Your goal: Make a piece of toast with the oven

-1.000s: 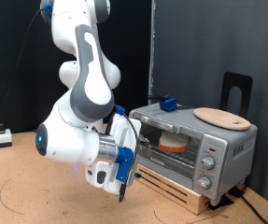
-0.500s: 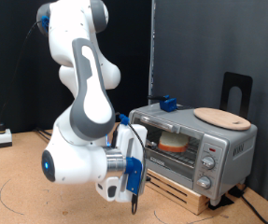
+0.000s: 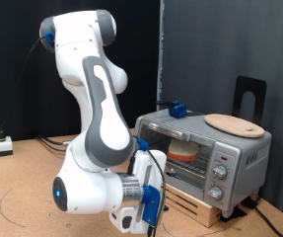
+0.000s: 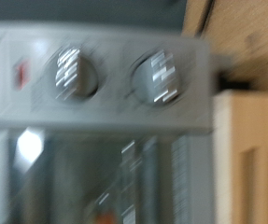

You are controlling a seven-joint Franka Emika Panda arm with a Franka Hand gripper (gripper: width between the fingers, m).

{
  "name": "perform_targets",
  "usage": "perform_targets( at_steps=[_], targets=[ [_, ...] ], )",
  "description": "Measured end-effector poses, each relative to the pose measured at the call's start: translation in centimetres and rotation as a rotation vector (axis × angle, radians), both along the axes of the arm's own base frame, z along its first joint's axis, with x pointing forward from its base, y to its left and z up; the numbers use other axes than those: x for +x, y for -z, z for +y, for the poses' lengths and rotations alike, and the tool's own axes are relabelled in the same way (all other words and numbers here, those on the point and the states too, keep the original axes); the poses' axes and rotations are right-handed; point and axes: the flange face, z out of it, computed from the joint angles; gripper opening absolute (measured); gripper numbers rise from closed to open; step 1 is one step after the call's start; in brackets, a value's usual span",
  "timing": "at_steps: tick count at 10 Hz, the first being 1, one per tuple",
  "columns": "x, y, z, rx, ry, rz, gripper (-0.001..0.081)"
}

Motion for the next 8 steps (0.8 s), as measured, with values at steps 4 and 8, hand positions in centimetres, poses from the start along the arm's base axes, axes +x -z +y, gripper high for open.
perform_targets(
  at_steps=[4,8],
  targets=[
    [3.0,1.3,1.5,0.127,-0.223,-0.049,0.0810],
    [4.9,3.2,4.2,0.117,-0.276,-0.061,0.0810]
  ],
)
